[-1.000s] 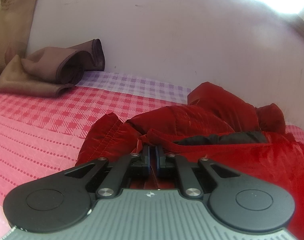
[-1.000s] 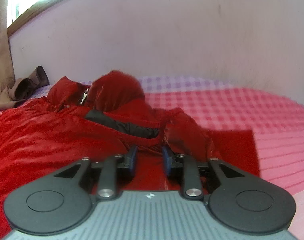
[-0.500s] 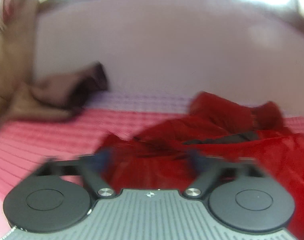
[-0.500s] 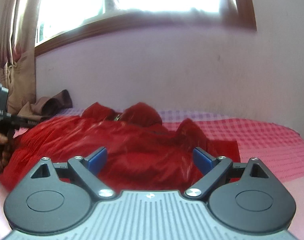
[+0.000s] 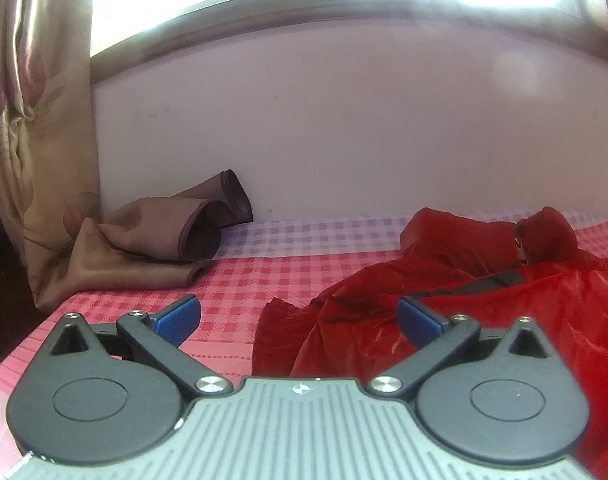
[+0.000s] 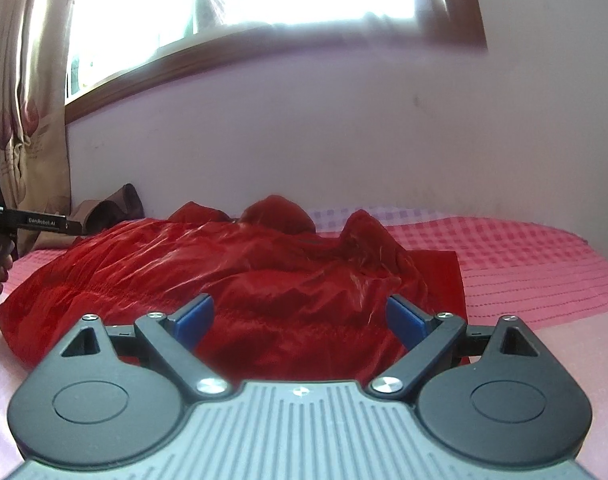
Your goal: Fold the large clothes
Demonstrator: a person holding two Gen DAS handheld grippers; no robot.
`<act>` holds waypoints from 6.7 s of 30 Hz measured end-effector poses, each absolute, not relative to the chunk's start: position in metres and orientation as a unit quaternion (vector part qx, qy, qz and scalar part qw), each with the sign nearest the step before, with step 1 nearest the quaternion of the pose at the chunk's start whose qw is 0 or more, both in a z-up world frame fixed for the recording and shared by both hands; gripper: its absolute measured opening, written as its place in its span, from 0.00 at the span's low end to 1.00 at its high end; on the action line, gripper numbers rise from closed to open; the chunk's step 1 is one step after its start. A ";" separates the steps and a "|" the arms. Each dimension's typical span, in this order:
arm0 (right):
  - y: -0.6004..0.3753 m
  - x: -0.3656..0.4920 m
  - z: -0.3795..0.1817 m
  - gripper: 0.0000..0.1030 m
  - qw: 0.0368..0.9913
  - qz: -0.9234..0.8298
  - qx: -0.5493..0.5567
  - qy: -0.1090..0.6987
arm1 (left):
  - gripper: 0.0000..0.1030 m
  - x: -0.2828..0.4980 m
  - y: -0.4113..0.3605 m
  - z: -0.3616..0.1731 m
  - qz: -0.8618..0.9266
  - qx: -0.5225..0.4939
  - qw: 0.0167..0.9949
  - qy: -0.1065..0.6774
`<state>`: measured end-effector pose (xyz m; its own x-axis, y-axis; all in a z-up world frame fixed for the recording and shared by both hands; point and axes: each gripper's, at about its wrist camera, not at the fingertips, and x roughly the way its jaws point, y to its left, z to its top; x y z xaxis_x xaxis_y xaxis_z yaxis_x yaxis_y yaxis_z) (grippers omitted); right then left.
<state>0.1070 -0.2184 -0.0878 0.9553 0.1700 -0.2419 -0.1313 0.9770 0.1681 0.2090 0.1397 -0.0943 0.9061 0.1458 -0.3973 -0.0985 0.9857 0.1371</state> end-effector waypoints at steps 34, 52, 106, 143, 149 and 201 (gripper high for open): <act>-0.185 0.088 -0.071 0.91 0.984 0.114 0.080 0.113 | 0.33 0.249 0.267 -0.174 -0.279 -0.266 0.855 0.346; -0.134 0.135 -0.039 0.20 0.971 0.199 0.001 0.130 | 0.21 0.207 0.253 -0.119 -0.181 -0.336 0.864 0.329; -0.447 0.080 -0.129 0.67 0.837 0.227 0.476 0.148 | 0.75 0.154 -0.205 -0.093 -0.386 0.042 0.905 0.175; -0.349 0.131 -0.067 0.44 0.891 0.237 0.212 0.323 | 0.81 0.050 -0.177 -0.167 -0.340 0.155 0.927 0.023; -0.338 0.132 -0.037 0.21 0.934 0.237 0.141 0.225 | 0.81 0.075 -0.184 -0.152 -0.340 0.130 0.931 0.008; -0.363 0.189 -0.116 0.30 0.938 0.264 0.098 0.204 | 0.60 0.091 -0.241 -0.157 -0.422 0.198 0.884 0.037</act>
<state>0.1889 -0.3633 -0.1157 0.7773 0.5353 -0.3304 -0.4557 0.8412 0.2910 0.0911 -0.2407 -0.1568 0.6412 -0.7314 -0.2319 0.7605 0.5657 0.3188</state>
